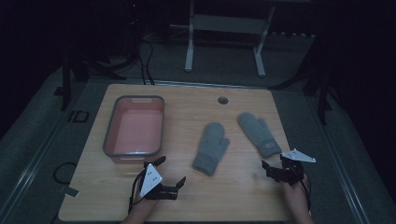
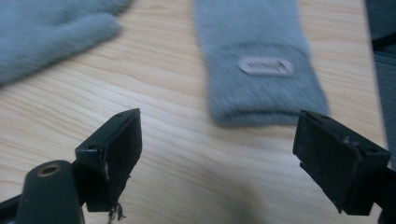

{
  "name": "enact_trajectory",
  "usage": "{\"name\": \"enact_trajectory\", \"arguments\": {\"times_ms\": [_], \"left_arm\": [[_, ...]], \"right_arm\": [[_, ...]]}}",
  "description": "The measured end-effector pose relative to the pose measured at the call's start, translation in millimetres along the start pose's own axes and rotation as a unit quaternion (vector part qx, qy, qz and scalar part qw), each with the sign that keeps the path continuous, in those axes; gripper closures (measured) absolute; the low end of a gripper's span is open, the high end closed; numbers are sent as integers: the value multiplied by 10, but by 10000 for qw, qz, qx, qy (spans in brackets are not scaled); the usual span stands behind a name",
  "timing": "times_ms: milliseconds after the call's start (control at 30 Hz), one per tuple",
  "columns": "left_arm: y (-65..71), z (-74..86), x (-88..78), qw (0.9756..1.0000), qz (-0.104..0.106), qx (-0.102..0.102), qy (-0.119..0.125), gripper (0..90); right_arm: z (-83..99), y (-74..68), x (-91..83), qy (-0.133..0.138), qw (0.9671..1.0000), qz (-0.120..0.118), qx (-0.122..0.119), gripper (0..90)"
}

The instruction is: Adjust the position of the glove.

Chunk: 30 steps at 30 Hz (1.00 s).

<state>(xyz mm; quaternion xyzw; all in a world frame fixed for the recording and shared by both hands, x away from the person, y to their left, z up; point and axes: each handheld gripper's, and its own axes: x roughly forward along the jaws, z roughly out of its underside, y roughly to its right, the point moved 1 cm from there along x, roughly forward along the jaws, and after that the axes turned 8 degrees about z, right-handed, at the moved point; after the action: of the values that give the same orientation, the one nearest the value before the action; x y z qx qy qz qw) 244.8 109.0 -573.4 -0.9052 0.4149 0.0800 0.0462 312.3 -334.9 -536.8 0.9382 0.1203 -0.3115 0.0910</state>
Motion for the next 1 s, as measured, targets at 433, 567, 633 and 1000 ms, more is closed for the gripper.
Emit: {"name": "enact_trajectory", "arguments": {"times_ms": [433,567,633,1000], "left_arm": [[-9,0,1,10000,-10,-40,2,2],[-9,0,1,10000,-10,-42,1,2],[-13,0,0,10000,-7,-61,4,2],[-16,0,0,10000,1,-77,-2,2]], "right_arm": [[-391,-205,26,231,9978,-472,-411,140],[-488,-275,69,241,9959,-677,-541,140],[-532,-314,99,270,9948,-760,-630,140],[-734,-635,285,410,9849,-1339,-1022,140]]}}
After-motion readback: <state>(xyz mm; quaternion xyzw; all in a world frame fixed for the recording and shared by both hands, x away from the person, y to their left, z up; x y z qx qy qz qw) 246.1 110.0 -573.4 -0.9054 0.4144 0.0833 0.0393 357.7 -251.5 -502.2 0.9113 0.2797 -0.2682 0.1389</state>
